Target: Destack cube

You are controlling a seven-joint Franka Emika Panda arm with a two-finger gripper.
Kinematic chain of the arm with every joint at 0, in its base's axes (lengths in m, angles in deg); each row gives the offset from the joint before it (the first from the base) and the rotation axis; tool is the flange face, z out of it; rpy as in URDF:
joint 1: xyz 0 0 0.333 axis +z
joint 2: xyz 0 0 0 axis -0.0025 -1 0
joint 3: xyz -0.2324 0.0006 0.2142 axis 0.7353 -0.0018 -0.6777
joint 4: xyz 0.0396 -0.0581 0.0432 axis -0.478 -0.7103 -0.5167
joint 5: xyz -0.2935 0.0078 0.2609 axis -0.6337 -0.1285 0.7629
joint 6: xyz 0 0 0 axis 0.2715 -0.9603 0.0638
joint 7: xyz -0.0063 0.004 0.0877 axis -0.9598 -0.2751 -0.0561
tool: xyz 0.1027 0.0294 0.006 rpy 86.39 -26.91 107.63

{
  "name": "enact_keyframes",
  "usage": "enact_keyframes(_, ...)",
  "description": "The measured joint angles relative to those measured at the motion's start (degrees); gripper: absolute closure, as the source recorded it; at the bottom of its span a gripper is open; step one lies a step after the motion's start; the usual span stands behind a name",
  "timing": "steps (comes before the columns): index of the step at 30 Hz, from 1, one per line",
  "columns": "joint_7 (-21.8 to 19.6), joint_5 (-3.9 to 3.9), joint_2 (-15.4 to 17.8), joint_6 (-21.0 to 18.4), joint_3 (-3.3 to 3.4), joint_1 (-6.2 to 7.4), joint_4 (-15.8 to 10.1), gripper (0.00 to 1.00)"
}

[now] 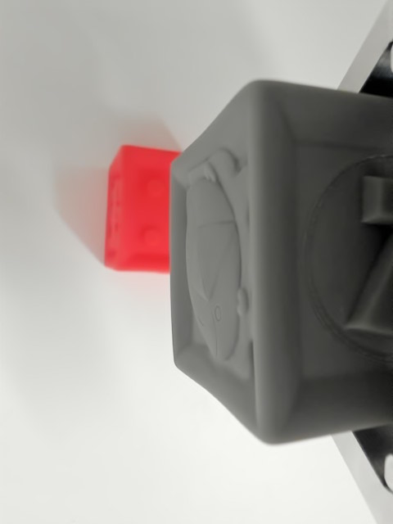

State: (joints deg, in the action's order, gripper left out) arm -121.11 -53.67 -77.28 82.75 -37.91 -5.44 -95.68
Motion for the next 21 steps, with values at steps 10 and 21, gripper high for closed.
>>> enact_keyframes(10, 0.4, -0.27, 0.57, 0.4, -0.34, 1.36, -1.02, 1.0)
enact_keyframes(21, 0.92, -0.6, 1.29, 0.77, -0.7, 2.8, -2.02, 1.0)
